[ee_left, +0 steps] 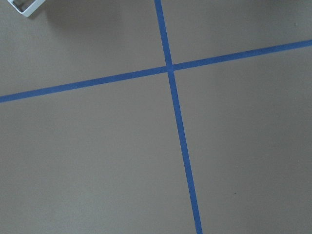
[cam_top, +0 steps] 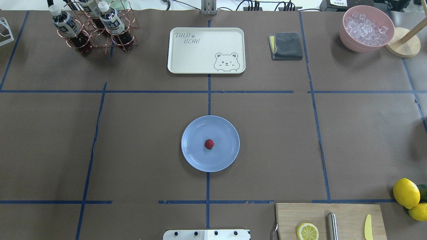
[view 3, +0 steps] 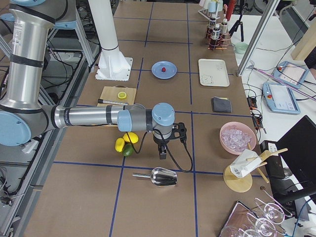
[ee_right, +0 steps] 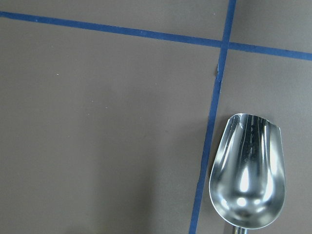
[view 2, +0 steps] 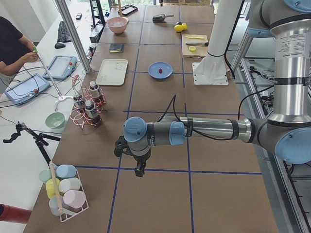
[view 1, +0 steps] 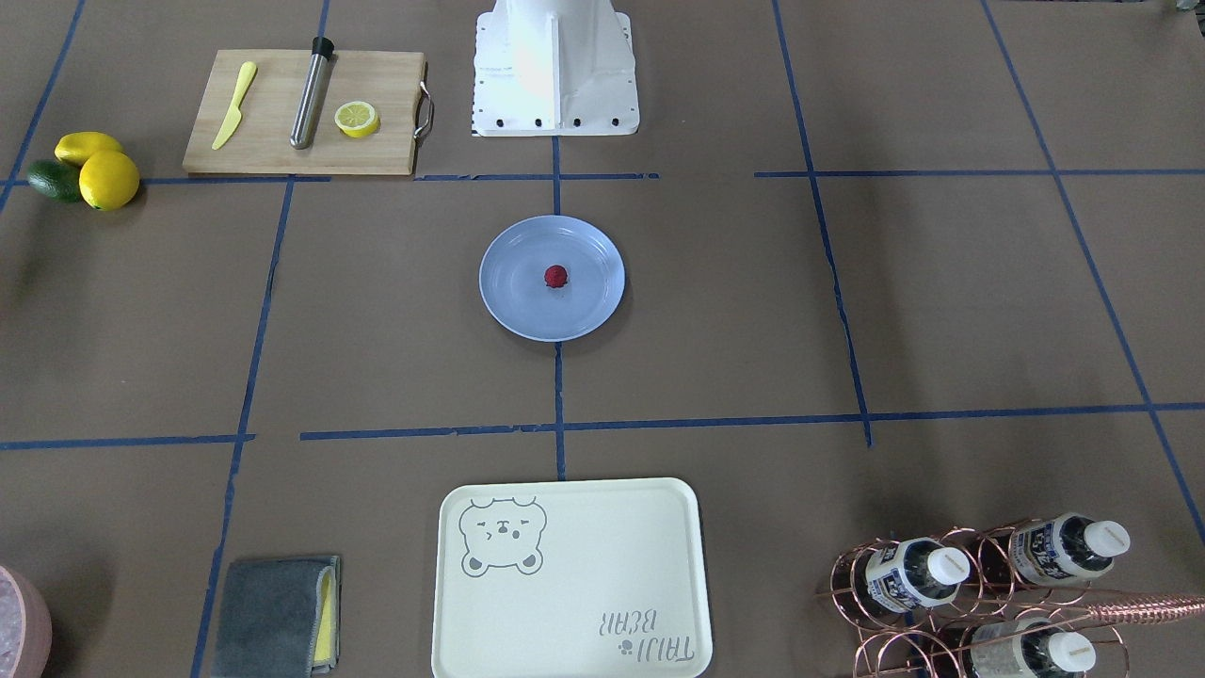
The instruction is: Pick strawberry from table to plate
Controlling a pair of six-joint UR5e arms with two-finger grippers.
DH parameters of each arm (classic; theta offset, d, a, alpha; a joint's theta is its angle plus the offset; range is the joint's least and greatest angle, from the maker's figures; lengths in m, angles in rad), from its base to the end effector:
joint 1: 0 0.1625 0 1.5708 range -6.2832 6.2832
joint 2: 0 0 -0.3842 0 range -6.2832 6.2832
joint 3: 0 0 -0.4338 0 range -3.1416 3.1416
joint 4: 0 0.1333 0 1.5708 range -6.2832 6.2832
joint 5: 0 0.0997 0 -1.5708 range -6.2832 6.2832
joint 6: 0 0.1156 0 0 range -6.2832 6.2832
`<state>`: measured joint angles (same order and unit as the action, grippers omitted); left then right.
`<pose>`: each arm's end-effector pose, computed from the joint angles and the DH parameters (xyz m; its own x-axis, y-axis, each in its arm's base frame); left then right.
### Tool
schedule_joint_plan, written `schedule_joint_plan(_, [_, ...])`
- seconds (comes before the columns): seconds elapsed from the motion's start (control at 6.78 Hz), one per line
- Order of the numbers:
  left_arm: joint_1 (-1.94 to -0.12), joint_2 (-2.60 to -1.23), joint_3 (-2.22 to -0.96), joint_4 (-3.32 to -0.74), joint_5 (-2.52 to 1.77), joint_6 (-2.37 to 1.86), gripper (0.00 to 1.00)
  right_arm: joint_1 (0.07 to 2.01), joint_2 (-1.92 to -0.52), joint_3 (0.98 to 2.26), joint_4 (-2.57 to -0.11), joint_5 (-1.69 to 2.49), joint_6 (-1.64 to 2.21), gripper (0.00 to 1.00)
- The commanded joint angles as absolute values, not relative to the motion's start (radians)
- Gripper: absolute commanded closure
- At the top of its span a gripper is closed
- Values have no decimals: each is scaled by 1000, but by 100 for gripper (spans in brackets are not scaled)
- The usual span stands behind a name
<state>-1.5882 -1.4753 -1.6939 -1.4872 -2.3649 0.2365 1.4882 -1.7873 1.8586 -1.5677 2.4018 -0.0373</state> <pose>-0.0594 -0.4911 0.6195 0.6847 0.1832 -0.7054 -0.1472 0.9827 0.1124 0.0102 -0.4578 0.5771 0.6638 -0.1473 0.7333 0.1071 0.9890 0.1017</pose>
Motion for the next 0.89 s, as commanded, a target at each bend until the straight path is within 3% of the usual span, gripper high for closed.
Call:
schedule_joint_plan(0.0, [-1585,-1460,-1693,-1523,-2364,230,0,1489,-1792,1864,-1568,2404,-37,0])
schedule_joint_plan(0.74, [-1583,-1466,-1692,-1523,-2361,229,0,1489,-1801,1868,-1565,2378,-44,0])
